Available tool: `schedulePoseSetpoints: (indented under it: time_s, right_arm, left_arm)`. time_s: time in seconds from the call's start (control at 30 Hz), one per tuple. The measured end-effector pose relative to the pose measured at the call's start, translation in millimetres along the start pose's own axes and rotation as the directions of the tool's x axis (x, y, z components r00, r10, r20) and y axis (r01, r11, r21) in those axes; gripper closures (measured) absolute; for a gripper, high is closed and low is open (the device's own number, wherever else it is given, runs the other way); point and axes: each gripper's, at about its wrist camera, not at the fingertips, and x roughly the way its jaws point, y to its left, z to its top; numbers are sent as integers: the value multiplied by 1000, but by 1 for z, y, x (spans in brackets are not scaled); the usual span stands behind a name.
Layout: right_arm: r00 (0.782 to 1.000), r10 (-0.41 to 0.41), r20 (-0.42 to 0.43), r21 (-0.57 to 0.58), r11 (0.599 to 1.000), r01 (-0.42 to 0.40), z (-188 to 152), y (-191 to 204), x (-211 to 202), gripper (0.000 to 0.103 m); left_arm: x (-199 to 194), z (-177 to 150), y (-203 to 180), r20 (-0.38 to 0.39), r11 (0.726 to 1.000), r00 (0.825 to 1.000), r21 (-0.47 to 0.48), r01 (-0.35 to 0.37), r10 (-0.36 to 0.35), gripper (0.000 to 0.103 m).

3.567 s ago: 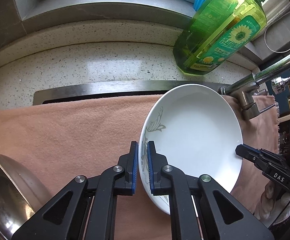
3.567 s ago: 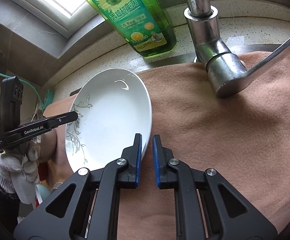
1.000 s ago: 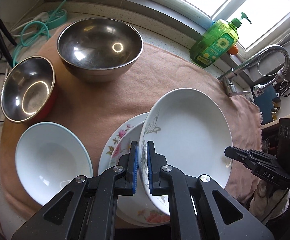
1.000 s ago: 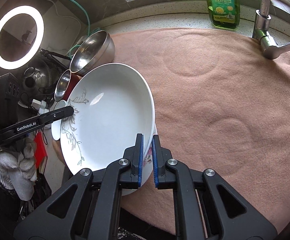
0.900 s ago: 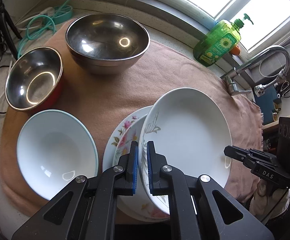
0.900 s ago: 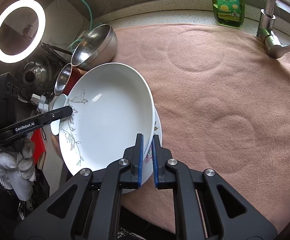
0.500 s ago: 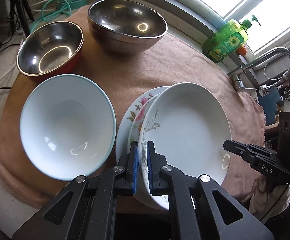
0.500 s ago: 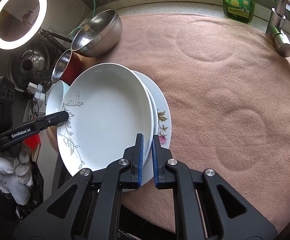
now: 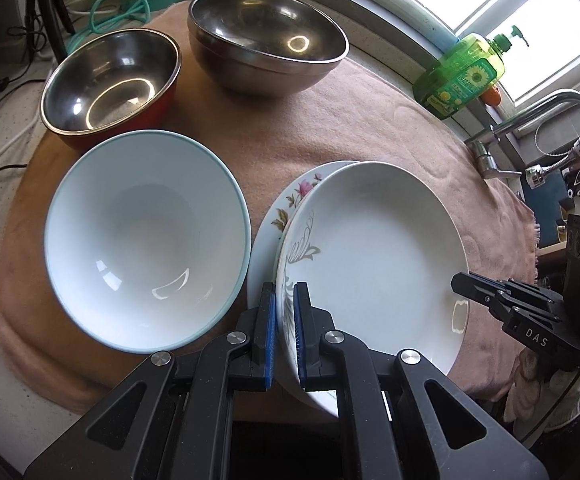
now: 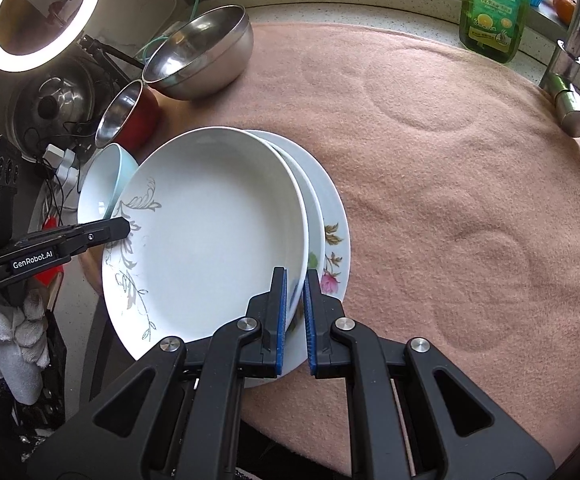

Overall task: Organize plates and bowls
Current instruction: 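Lower the leaf-pattern plate onto the stacked floral plates with the right tool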

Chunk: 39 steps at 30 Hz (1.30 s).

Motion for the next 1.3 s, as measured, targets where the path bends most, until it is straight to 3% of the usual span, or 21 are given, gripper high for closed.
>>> schedulePoseSetpoints:
  time_s: [0.67,0.8,1.3]
  right_arm:
    - [999,-44,-1,-54,998,44,3,4,0,89]
    - [996,-86,5,-82,993,86,3,11,1,88]
    - [998,-60,25,-71,996,61,0,7,-5,88]
  left_arm:
    - [2,4,-5,7,1000,1000,18,-24,24,96]
    - [2,4,-5,9,999,999,7,-31,31,96]
    - [0,2,-6,15,999,999,1,-39,39,96]
